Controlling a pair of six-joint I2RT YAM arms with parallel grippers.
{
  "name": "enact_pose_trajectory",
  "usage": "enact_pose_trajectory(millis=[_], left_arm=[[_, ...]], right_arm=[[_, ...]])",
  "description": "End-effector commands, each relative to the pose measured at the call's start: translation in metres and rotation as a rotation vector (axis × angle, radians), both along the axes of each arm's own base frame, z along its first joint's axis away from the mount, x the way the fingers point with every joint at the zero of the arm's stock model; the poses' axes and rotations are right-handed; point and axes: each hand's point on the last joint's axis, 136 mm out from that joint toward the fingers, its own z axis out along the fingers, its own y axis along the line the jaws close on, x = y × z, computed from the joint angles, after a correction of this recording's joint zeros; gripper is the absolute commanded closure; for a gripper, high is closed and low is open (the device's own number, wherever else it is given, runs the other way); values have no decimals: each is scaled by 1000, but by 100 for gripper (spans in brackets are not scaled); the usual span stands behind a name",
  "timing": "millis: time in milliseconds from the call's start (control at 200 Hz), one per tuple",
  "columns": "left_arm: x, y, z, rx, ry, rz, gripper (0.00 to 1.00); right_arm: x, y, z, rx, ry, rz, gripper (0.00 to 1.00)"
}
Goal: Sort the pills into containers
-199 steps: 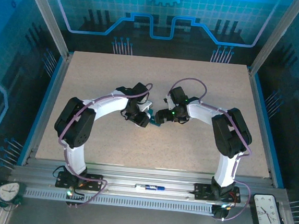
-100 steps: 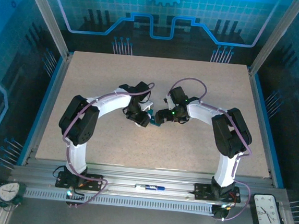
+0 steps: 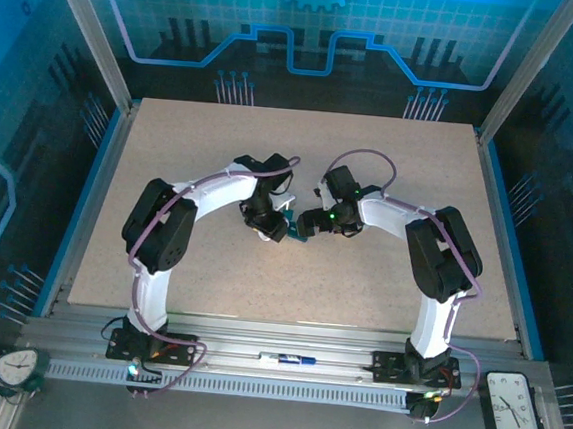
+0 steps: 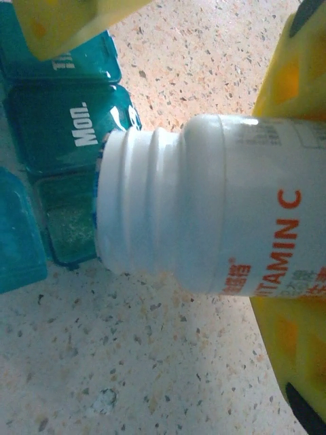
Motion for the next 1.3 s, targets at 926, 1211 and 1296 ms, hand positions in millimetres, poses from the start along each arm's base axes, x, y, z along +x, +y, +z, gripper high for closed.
enact_pose_trajectory(millis=[926, 1211, 1296], left_arm=[[0, 11, 1, 126, 79, -92, 100], [1, 10, 2, 130, 87, -102, 100], [1, 10, 2, 129, 91, -101, 100]], right_arm=[[-5, -9, -25, -35, 63, -4, 0], [-5, -9, -25, -34, 62, -4, 0], [-5, -9, -26, -35, 65, -4, 0]])
